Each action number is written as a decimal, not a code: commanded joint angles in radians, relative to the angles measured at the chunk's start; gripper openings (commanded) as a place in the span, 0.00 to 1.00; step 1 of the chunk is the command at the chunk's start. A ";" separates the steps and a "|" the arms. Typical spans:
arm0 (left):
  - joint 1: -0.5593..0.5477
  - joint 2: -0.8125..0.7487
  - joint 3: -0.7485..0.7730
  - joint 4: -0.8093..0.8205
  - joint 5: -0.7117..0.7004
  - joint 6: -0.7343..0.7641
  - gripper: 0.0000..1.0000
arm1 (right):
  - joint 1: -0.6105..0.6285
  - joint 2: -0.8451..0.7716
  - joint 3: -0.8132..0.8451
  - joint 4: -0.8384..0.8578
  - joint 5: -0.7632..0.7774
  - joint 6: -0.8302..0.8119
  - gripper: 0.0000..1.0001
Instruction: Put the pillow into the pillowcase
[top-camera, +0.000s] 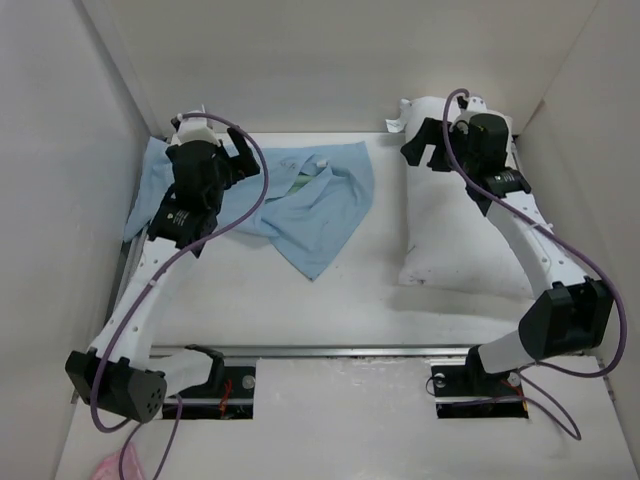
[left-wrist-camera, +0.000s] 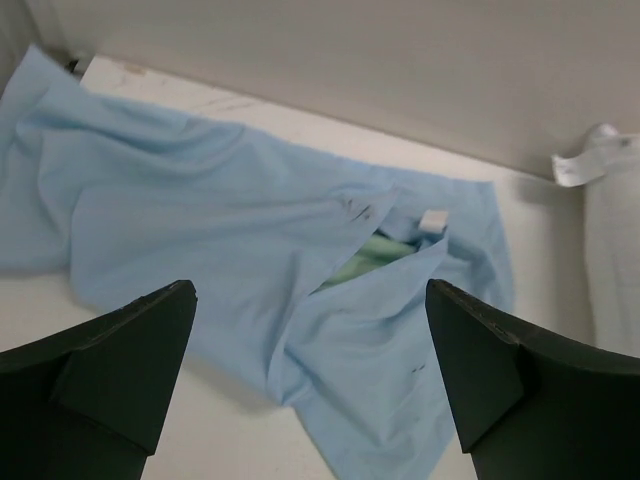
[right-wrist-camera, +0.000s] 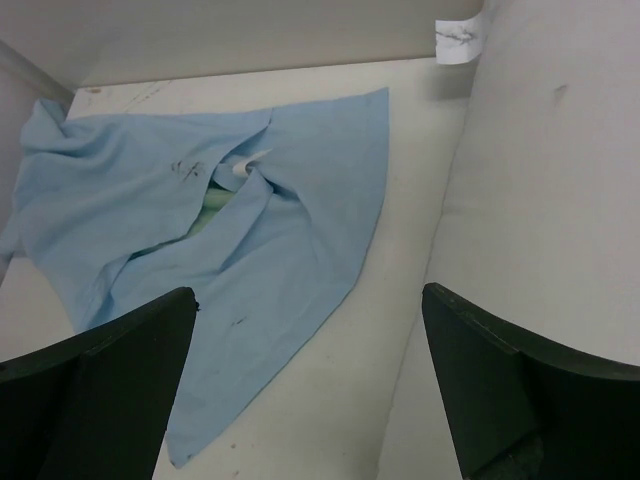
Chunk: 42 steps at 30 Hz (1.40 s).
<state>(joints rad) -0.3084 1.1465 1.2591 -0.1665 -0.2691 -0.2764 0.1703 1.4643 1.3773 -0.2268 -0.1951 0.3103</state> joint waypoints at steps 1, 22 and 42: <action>0.014 0.039 -0.015 -0.031 -0.099 -0.072 1.00 | -0.006 0.001 0.045 0.046 0.019 -0.020 1.00; 0.204 0.404 0.197 -0.154 0.034 -0.129 1.00 | 0.583 0.639 0.371 -0.210 0.206 -0.289 1.00; 0.048 0.634 0.299 -0.217 0.257 0.172 1.00 | 0.592 0.461 -0.065 -0.267 0.350 -0.198 0.00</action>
<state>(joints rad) -0.2123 1.7542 1.4990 -0.3424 -0.0582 -0.1936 0.7609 2.0258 1.4090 -0.3794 0.1642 0.1009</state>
